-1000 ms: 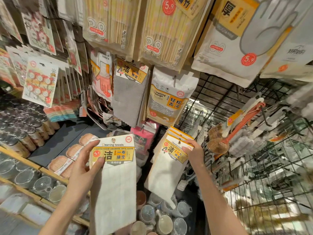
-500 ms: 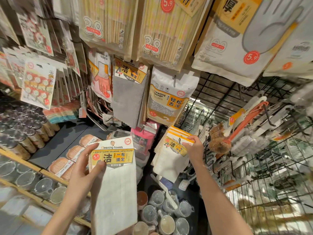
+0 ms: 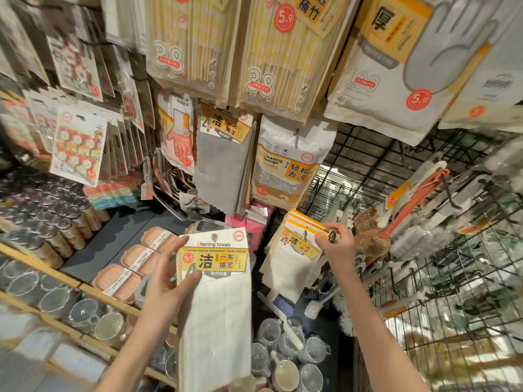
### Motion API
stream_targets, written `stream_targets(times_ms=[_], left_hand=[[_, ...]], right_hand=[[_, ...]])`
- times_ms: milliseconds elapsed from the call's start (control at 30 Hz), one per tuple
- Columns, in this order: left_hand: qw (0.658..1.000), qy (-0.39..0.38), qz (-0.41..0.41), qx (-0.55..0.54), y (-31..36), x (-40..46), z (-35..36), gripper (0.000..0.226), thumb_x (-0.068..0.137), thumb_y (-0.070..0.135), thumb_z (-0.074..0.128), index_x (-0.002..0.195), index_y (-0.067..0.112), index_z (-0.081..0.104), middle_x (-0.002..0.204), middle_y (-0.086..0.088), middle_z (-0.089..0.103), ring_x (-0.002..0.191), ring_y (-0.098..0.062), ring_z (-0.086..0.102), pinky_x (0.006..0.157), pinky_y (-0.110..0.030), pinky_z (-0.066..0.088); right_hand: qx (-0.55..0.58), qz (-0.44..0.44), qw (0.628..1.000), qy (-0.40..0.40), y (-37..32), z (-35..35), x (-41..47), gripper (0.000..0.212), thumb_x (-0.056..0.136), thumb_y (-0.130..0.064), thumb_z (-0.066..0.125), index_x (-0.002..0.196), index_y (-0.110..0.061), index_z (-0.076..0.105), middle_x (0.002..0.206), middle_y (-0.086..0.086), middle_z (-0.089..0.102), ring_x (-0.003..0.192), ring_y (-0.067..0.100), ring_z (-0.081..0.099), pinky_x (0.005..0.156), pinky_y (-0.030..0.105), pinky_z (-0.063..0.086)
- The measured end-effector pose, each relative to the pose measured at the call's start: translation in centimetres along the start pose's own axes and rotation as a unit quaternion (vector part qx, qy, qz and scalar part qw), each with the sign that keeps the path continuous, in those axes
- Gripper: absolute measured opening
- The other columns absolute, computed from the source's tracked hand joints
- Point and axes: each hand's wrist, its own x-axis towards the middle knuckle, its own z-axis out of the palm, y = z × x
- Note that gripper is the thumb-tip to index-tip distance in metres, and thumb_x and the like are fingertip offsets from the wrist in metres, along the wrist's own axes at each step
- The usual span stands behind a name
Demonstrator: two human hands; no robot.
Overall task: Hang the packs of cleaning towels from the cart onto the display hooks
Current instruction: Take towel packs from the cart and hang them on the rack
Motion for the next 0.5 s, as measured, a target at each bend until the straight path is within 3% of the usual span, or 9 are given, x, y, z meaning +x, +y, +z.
stream_targets(times_ms=[133, 233, 367, 500], left_hand=[[1.0, -0.007, 0.007, 0.005, 0.2, -0.5, 0.9, 0.059, 0.085, 0.006, 0.068, 0.118, 0.052, 0.054, 0.107, 0.013, 0.071, 0.095, -0.013, 0.068, 0.079, -0.037, 0.053], [1.0, -0.019, 0.013, 0.01, 0.5, -0.8, 1.4, 0.059, 0.085, 0.005, 0.069, 0.117, 0.053, 0.054, 0.105, 0.013, 0.071, 0.093, -0.011, 0.069, 0.078, -0.037, 0.054], [0.998, -0.046, 0.028, 0.016, 1.1, -1.6, 2.1, 0.06, 0.085, 0.0, 0.067, 0.118, 0.049, 0.054, 0.114, 0.002, 0.069, 0.1, -0.019, 0.067, 0.082, -0.041, 0.056], [0.997, -0.076, 0.033, 0.012, 1.1, -2.4, 2.4, 0.06, 0.086, -0.003, 0.065, 0.122, 0.044, 0.053, 0.121, -0.003, 0.065, 0.105, -0.023, 0.065, 0.092, -0.05, 0.052]], right_hand=[[0.08, -0.062, 0.992, -0.076, -3.1, -0.4, -2.4, 0.027, 0.081, -0.007, 0.07, 0.105, -0.013, 0.059, 0.108, 0.007, 0.058, 0.105, 0.023, 0.055, 0.095, 0.04, 0.046], [0.106, -0.087, 0.98, -0.141, -5.3, 0.3, -4.1, 0.028, 0.082, -0.007, 0.07, 0.105, -0.016, 0.057, 0.11, 0.003, 0.059, 0.11, 0.021, 0.055, 0.098, 0.031, 0.043], [0.114, -0.055, 0.955, -0.269, -7.6, 1.5, -6.2, 0.038, 0.078, -0.015, 0.075, 0.105, -0.033, 0.056, 0.108, -0.016, 0.06, 0.105, 0.001, 0.055, 0.09, 0.015, 0.041], [0.123, -0.058, 0.935, -0.328, -8.6, 2.0, -7.8, 0.039, 0.079, -0.008, 0.074, 0.109, -0.028, 0.061, 0.105, -0.009, 0.065, 0.094, 0.005, 0.064, 0.077, 0.019, 0.052]])
